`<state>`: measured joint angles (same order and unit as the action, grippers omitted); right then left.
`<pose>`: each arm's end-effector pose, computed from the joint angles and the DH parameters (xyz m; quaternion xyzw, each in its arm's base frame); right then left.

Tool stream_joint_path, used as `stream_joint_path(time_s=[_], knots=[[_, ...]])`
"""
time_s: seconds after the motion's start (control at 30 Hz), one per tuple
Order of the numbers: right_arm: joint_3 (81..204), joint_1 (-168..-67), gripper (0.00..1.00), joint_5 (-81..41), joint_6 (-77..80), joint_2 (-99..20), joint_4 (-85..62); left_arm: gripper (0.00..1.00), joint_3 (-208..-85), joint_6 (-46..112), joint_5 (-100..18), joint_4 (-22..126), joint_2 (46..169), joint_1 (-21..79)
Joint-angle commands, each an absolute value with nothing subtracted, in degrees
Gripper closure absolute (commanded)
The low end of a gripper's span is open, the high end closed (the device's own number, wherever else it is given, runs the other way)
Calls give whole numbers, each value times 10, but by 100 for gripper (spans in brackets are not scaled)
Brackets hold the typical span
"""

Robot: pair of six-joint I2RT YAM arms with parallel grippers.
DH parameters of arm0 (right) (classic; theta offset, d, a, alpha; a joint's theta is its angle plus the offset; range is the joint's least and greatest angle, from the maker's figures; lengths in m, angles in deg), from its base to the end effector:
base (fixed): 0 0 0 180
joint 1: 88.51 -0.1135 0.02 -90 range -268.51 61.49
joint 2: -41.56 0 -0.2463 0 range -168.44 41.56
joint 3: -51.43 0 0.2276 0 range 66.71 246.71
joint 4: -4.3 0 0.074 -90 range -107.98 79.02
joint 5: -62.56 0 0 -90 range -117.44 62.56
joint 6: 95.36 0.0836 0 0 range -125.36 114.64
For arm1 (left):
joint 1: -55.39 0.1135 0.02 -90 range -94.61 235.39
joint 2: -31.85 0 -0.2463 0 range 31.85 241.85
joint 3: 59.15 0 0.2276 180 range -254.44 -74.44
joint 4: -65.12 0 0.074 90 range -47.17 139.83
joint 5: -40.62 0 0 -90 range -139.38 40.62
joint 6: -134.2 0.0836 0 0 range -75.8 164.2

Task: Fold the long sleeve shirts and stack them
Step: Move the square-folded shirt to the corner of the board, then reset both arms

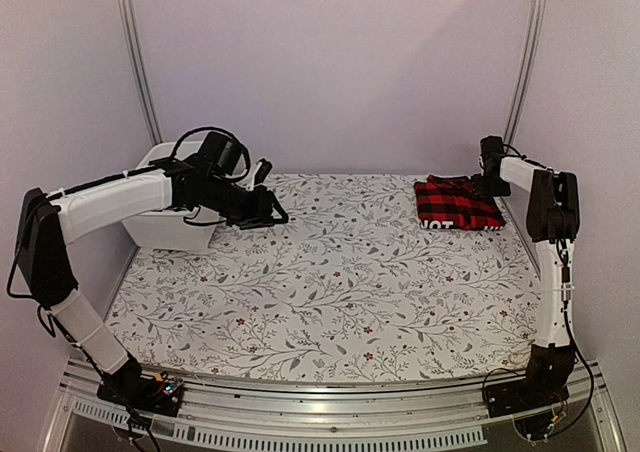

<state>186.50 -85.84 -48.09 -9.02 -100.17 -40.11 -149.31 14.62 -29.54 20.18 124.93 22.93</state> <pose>0.5331 -0.0544 0.1212 0.0517 0.9281 -0.1868 0.3180 0.2910 -0.2187 0.2347 0.0850 0.9173 -0.3203 0.2206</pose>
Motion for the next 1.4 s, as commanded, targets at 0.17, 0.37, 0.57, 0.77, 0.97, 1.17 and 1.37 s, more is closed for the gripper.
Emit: stream_joint_path(time_s=[0.17, 0.37, 0.57, 0.77, 0.97, 1.17, 1.37], knots=[[1811, -911, 1, -488, -46, -905, -386, 50, -1506, 164, -326, 214, 1232, 244], [1688, -975, 1, -499, 8, -794, -351, 40, -1486, 177, -346, 236, 1198, 254], [1569, -1052, 1, -507, 69, -664, -328, 25, -1452, 189, -354, 272, 1159, 259], [1464, -1122, 1, -486, 130, -543, -304, 8, -1427, 196, -360, 295, 1123, 260], [1351, -1190, 1, -443, 186, -404, -261, 0, -1382, 196, -372, 322, 1073, 259], [1279, -1230, 1, -426, 201, -293, -262, 0, -1342, 197, -394, 336, 1025, 259], [1230, -1231, 1, -412, 199, -184, -263, 0, -1306, 198, -419, 349, 984, 258]])
